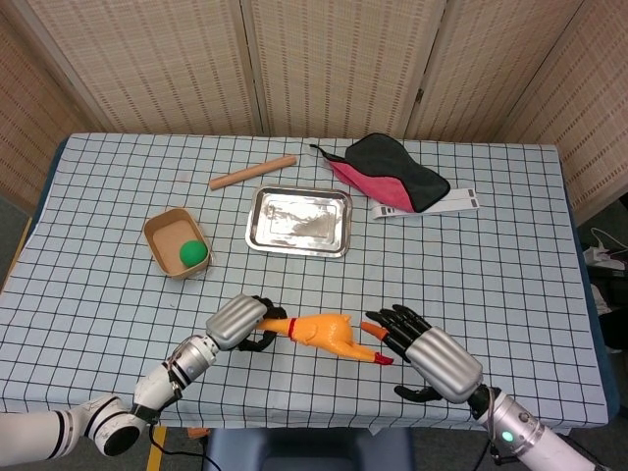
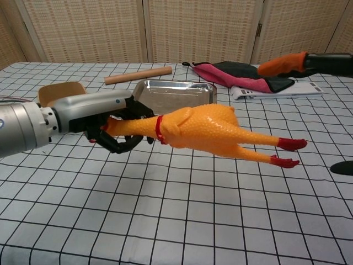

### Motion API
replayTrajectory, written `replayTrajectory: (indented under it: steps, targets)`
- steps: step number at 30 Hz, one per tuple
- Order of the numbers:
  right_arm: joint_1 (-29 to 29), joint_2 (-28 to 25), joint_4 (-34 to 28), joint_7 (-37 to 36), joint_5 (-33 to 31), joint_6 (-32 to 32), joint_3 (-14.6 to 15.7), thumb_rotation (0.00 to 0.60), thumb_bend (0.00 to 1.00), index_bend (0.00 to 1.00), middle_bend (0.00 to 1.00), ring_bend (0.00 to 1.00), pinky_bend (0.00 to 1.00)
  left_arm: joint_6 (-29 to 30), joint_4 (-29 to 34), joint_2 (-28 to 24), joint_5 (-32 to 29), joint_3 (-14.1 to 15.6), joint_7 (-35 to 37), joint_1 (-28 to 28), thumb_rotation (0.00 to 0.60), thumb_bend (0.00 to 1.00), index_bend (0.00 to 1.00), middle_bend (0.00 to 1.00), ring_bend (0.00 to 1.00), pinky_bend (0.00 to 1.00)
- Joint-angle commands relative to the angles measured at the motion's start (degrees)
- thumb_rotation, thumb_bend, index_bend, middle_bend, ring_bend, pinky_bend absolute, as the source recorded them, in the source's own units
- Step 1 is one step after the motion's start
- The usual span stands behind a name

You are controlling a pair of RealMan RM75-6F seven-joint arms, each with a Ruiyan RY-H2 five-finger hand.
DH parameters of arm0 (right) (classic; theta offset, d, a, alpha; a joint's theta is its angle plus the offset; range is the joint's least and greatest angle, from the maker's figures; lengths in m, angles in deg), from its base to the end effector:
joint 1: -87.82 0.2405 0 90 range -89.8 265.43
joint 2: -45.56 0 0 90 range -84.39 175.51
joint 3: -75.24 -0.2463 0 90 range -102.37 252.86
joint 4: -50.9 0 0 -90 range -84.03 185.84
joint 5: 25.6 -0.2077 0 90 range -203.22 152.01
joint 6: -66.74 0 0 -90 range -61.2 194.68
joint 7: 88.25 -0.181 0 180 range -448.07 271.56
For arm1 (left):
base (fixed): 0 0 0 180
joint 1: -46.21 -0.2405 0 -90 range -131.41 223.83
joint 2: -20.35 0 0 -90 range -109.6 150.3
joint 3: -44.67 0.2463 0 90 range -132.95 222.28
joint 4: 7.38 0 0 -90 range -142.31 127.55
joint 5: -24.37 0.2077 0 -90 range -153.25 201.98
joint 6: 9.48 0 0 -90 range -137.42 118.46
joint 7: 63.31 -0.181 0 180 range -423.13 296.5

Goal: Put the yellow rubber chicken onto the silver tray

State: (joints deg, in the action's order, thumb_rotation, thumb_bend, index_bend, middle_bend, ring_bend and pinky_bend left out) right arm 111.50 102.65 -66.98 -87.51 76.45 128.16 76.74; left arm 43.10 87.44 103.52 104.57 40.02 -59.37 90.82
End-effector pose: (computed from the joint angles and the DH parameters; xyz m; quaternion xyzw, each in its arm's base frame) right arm -0.1249 -0.2174 0.0749 0.7828 -0.3780 0.4194 0.2615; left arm -0.0811 0.3146 -0.0344 -0.7667 -0.4254 -0.4303 0.2147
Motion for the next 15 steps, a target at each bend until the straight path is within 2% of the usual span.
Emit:
replayTrajectory:
  steps: [1, 7, 15]
  targets:
    - [2.8, 7.9, -2.1, 13.7, -9.8, -5.1, -4.1, 0.6, 0.16, 0.0, 0.0, 0.0, 0.0, 0.4, 1.3, -0.6, -0.8, -0.2, -1.3, -0.4, 0.6, 0.84, 0.76, 0.65, 0.4, 0.43]
    - [4.1, 13.8, -0.9, 21.2, -18.0, -5.0, -6.7, 0.6, 0.16, 0.0, 0.0, 0.0, 0.0, 0.6, 2.9, -1.7, -1.0, -0.3, -2.1, -0.7, 0.6, 0.84, 0.76, 0.66, 0.4, 0.43]
    - [7.9, 19.2, 1.5, 23.1, -27.1, -7.2, -9.3, 0.6, 0.16, 0.0, 0.0, 0.0, 0.01, 0.4, 4.0, -2.6, -1.2, -0.5, -2.1, -0.8, 0.6, 0.84, 0.76, 0.65, 0.4, 0.43]
